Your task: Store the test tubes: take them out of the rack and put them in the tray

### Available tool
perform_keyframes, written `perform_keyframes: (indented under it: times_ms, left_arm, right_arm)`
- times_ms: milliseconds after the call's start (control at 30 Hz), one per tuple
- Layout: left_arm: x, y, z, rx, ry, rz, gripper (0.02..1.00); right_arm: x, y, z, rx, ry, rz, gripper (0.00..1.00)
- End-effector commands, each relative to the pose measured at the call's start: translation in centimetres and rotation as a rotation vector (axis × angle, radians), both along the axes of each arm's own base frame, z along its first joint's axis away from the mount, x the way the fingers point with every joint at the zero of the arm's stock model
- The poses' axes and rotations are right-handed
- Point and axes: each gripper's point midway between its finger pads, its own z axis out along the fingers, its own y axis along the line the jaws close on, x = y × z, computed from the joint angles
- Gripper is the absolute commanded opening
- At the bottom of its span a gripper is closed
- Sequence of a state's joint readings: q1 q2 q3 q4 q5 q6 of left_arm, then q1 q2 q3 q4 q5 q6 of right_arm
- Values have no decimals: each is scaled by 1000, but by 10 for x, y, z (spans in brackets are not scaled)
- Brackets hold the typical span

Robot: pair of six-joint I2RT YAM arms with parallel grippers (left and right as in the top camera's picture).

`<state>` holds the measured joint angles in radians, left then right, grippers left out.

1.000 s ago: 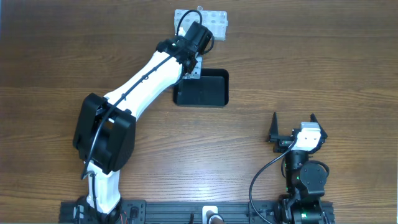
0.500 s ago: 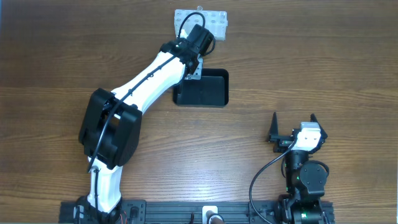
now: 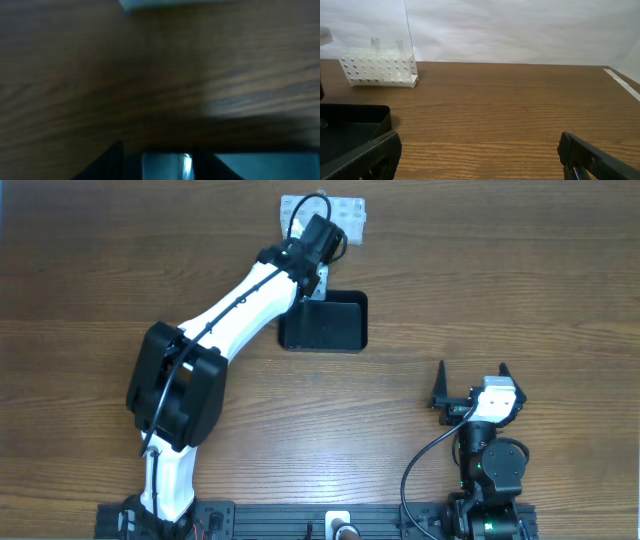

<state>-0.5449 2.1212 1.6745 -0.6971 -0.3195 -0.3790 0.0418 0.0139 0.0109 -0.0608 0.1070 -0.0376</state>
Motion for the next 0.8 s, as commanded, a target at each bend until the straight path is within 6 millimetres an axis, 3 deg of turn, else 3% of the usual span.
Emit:
perform_keyframes:
  times_ms: [33, 133, 233, 367, 533, 800]
  left_arm:
    - [42, -1, 54, -4, -144, -47, 476]
    - [65, -4, 89, -26, -245, -67, 487]
    - [87, -4, 116, -56, -351, -72, 577]
    - [108, -1, 133, -99, -449, -56, 643]
    - [124, -14, 123, -69, -478, -212, 667]
    - [139, -17, 85, -65, -447, -315, 759]
  right_arm:
    - [0, -1, -2, -5, 2, -4, 993]
    - [0, -1, -2, -5, 2, -4, 991]
    - [0, -1, -2, -5, 2, -4, 991]
    - [0, -1, -2, -5, 2, -4, 993]
    - [0, -1, -2, -5, 2, -4, 993]
    - [0, -1, -2, -5, 2, -4, 993]
